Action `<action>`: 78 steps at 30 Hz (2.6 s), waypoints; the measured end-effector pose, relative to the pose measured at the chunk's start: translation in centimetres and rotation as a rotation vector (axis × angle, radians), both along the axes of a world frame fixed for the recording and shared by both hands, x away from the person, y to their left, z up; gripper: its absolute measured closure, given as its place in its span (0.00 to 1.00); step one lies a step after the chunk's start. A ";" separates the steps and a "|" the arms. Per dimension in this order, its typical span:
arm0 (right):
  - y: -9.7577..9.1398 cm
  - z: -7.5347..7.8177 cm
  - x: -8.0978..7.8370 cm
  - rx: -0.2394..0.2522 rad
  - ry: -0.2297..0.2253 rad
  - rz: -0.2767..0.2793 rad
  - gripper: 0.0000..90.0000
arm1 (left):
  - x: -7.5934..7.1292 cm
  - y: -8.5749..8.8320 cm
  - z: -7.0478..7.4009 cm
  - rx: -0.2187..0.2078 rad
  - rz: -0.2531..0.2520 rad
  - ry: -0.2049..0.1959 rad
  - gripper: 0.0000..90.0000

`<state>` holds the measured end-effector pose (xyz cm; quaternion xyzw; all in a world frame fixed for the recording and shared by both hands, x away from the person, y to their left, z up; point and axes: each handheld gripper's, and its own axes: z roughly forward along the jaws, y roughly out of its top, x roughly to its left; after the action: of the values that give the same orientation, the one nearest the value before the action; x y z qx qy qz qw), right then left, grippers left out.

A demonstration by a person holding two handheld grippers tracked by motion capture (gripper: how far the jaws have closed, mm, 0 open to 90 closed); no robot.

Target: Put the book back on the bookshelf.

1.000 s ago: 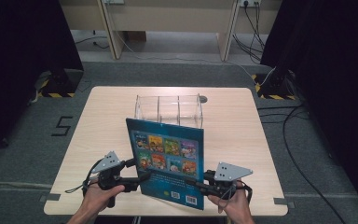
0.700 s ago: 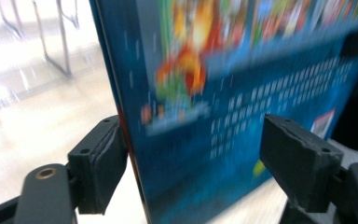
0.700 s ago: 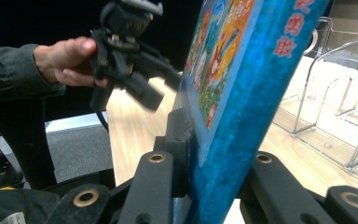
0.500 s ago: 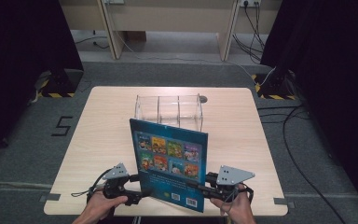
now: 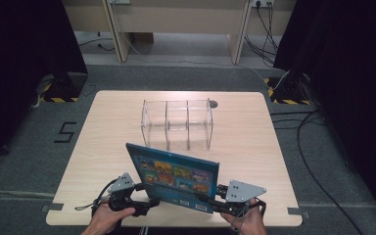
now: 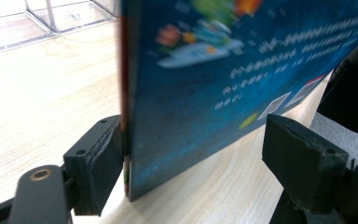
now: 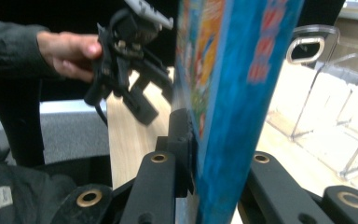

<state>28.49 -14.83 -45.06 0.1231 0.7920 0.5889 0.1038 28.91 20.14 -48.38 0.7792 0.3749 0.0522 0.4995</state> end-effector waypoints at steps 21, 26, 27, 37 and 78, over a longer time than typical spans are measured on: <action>2.8 -2.0 0.6 0.012 0.011 -0.034 0.87 | 0.4 0.3 -0.1 0.010 0.010 -0.006 0.19; 3.2 -2.2 0.0 0.035 0.014 -0.030 0.92 | 0.9 1.0 -0.4 -0.001 0.027 0.001 0.18; 3.3 -2.1 -0.1 0.023 -0.004 -0.033 0.93 | 0.9 1.0 -0.4 -0.001 0.027 0.001 0.18; 1.3 -1.2 -0.3 0.035 -0.047 -0.156 0.93 | 2.4 3.6 -2.1 0.247 0.095 0.032 0.18; -3.8 -0.1 0.2 0.283 -0.005 -0.414 0.93 | 3.1 3.4 -3.4 0.366 0.074 -0.023 0.15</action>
<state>28.65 -18.62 -45.11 0.2945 0.6594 0.6604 0.2057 31.97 23.49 -51.76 0.8422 0.3817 0.1468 0.3514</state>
